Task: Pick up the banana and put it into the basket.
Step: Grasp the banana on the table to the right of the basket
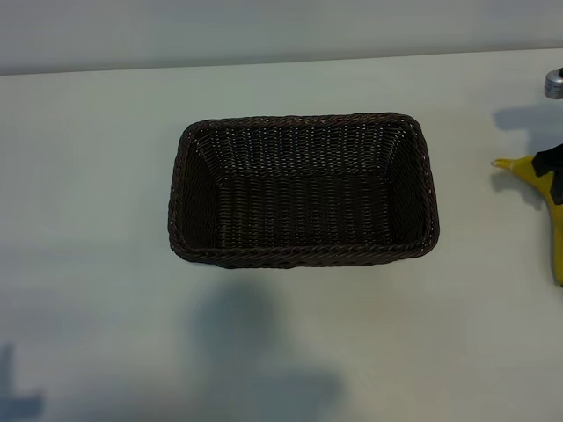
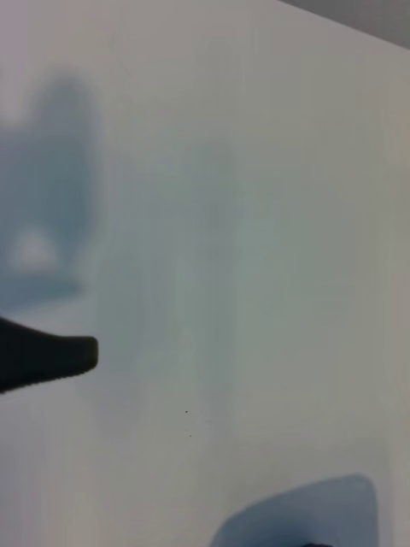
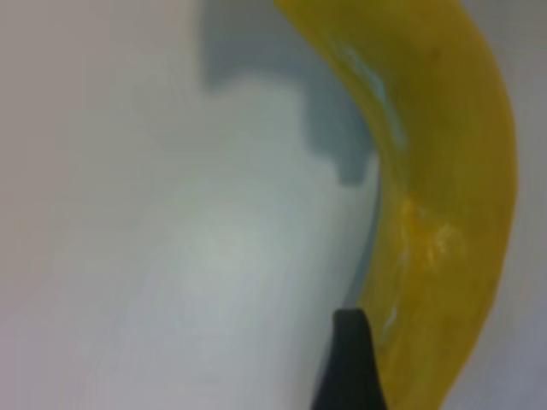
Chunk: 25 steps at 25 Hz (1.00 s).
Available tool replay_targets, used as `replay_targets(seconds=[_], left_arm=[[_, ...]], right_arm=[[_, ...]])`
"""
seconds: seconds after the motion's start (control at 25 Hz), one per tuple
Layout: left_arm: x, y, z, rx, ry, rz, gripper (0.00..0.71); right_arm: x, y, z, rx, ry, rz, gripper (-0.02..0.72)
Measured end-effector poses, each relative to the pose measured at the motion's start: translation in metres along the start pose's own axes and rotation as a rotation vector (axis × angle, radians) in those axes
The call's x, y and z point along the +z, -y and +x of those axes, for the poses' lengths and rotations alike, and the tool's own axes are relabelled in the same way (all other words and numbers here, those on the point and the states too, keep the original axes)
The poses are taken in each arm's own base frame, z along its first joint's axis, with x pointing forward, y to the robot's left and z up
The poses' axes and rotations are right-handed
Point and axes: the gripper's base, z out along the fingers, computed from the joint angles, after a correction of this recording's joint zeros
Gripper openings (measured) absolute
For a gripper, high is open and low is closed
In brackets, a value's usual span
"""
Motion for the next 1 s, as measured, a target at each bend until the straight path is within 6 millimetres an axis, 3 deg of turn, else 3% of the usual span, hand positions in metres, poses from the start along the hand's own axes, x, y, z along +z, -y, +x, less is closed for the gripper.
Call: replay_targets(seconds=[0.4, 1.0], left_arm=[[0.000, 0.000, 0.000, 0.003, -0.001, 0.000, 0.567], [0.000, 0.000, 0.000, 0.003, -0.001, 0.000, 0.567]], right_arm=[[0.005, 0.000, -0.002, 0.004, 0.006, -0.006, 0.563], [0.048, -0.002, -0.003, 0.013, -0.098, -0.051, 0.559]])
